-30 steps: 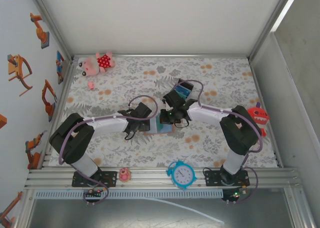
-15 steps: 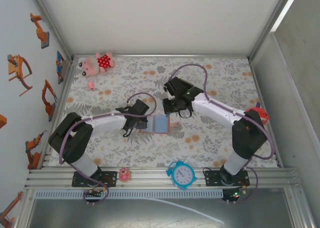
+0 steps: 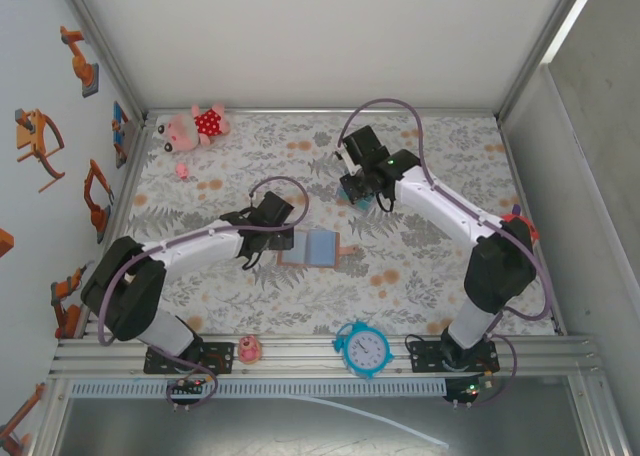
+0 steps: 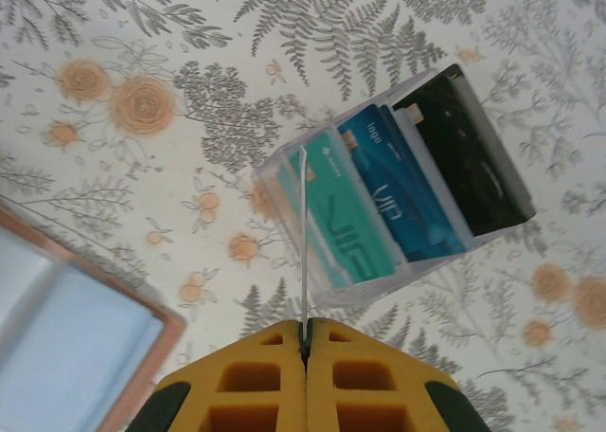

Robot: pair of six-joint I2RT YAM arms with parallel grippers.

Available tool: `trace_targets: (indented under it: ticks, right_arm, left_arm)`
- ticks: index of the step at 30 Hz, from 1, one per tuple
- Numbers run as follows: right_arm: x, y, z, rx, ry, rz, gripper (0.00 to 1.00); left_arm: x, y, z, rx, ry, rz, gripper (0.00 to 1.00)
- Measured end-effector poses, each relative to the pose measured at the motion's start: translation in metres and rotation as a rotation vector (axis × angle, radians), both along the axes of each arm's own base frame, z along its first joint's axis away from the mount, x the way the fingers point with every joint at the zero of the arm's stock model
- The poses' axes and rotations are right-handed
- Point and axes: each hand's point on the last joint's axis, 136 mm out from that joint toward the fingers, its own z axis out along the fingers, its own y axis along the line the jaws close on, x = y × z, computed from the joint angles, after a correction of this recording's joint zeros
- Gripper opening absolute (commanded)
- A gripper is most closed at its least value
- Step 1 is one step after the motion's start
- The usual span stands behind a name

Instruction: Take the credit cards out of the card holder

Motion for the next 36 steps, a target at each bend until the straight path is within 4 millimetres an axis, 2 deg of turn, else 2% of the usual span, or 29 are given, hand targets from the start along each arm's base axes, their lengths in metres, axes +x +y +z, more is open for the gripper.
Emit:
trace_targets:
  ticks: [6, 11, 23, 28, 36]
  right_arm:
    - [0.011, -0.007, -0.014, -0.085, 0.000, 0.080, 0.00]
    - [0.018, -0.009, -0.028, -0.119, 0.015, 0.136, 0.00]
    - [0.038, -0.011, -0.052, -0.129, 0.056, 0.191, 0.00]
    - [0.040, -0.013, -0.064, -0.130, 0.081, 0.204, 0.00]
    - [0.043, -0.018, -0.069, -0.128, 0.094, 0.213, 0.00]
  left_arm:
    - [0.001, 0.003, 0.022, -0.029, -0.052, 0.007, 0.97]
    - [0.000, 0.006, 0.031, -0.041, -0.073, 0.012, 0.97]
    - [-0.011, 0.029, 0.061, -0.102, -0.180, 0.071, 0.97]
    - [-0.015, 0.040, 0.065, -0.129, -0.205, 0.105, 0.97]
    - [-0.018, 0.052, 0.070, -0.161, -0.234, 0.151, 0.97]
